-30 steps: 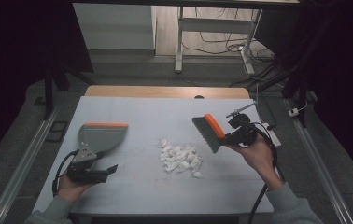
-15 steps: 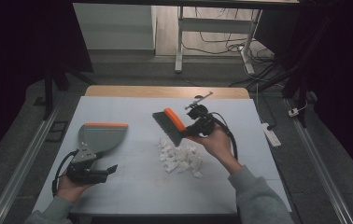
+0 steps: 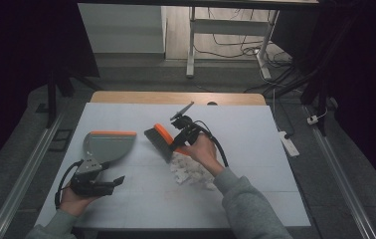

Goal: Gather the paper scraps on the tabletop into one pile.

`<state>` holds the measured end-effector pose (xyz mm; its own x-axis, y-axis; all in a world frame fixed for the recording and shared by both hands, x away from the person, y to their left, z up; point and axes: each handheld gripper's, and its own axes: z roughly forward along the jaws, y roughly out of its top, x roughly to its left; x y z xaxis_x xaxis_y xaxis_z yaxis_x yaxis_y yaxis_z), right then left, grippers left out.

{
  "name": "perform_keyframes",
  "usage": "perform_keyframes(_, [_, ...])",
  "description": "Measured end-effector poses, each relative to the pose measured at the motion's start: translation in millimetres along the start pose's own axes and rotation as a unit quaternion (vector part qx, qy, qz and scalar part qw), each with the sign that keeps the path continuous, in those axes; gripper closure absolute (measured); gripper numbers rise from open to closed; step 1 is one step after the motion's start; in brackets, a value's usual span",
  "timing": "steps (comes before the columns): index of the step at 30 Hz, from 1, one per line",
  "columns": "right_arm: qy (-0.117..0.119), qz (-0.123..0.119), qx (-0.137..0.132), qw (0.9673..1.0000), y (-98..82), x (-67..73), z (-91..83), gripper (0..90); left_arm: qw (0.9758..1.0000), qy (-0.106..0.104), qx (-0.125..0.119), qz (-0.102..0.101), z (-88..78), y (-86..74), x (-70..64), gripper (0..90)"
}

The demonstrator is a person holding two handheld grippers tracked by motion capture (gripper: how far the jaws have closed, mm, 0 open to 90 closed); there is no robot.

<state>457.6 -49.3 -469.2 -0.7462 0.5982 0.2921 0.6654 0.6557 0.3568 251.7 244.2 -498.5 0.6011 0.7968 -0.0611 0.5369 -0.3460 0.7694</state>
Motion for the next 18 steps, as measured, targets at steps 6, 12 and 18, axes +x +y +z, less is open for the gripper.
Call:
perform_keyframes(6, [0.001, 0.039, 0.001, 0.9992, -23.1, -19.0, -17.2, 69.9, 1.0, -0.002, 0.003, 0.002, 1.8, 0.7, -0.8, 24.6])
perform_keyframes(12, [0.024, 0.018, -0.062, 0.9976, -29.1, -13.1, -41.0, 70.0, 1.0, -0.001, 0.003, 0.003, 1.8, 0.8, -1.0, 24.6])
perform_keyframes(18, [0.011, -0.011, -0.114, 0.9933, -34.0, -7.4, -64.0, 70.0, 1.0, 0.0, 0.002, 0.003, 1.6, 0.6, -1.1, 24.6])
